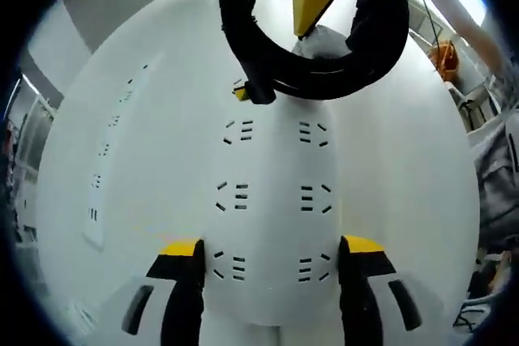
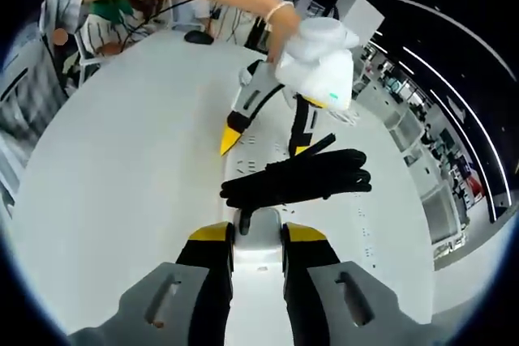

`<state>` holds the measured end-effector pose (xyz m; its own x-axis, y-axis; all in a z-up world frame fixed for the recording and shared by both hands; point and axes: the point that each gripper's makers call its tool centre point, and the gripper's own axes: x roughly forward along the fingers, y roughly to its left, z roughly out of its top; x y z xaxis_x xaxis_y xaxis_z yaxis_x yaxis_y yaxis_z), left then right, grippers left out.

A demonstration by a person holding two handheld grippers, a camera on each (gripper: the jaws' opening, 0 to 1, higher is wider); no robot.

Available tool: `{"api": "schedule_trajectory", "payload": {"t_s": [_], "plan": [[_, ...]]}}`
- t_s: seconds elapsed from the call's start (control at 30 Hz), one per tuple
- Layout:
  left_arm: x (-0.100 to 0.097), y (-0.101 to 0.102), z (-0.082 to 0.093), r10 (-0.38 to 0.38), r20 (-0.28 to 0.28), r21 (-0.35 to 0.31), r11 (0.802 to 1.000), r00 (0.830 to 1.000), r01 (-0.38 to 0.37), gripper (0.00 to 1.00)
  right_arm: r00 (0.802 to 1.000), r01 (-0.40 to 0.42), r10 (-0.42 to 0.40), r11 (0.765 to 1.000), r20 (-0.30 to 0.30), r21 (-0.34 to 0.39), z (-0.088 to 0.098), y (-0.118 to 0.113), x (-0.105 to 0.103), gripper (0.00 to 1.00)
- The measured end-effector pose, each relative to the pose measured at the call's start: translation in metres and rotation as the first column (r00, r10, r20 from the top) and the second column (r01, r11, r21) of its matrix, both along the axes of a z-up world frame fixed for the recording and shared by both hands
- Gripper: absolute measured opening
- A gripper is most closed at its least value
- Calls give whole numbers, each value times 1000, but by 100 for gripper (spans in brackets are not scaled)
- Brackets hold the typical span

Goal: Straighten the power strip on the desk, plug the charger into it

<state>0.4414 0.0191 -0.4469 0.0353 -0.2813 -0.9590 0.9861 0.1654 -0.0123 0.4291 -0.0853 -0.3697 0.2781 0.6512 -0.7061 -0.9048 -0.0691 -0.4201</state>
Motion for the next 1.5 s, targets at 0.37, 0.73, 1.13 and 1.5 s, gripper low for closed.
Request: {"api": "schedule_trajectory", "payload": {"t_s": [0.37, 0.73, 1.13, 1.5], "plan": [[1, 3, 1, -24, -10, 59, 998, 1000, 24, 65, 1000, 7, -7, 1000, 1, -13, 0, 0, -2, 22], [2, 2, 1, -29, -10, 58, 998, 1000, 30, 65, 1000, 8, -8, 1000, -16, 23, 0, 2, -4, 23], [5, 2, 2, -34, -10, 50, 998, 999, 35, 65, 996, -62, 66, 996, 65, -69, -5, 14, -4, 25], [9, 3, 2, -45, -8, 53, 998, 999, 45, 65, 1000, -4, 2, 998, -29, -62, -4, 7, 5, 22]]}}
